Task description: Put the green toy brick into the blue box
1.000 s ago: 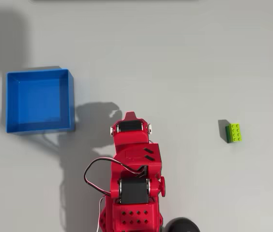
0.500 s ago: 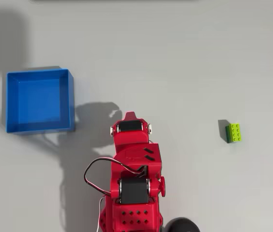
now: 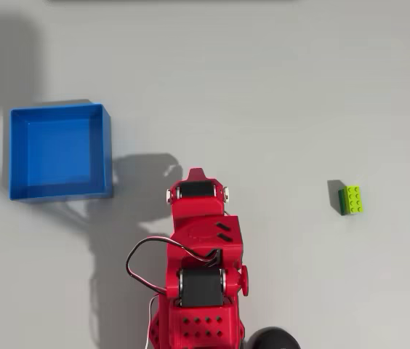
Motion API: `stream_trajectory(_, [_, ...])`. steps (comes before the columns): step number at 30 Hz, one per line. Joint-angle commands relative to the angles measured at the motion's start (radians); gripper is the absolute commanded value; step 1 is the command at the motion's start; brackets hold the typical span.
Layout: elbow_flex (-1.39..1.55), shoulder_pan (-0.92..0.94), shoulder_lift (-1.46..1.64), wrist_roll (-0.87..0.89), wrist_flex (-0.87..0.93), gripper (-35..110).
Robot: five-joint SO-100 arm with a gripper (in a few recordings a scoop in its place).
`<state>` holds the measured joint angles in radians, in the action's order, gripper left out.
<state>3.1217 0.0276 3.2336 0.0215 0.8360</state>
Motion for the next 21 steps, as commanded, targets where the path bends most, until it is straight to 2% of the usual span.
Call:
stream_trajectory(1, [-0.106,0.000,0.011,0.026,0.002,4])
stream_trajectory(10, [-0.215,0.003,-0.008,0.058,0.035,7])
stream_trajectory(21, [-0.387,0.021,-0.268,0.141,0.058,17])
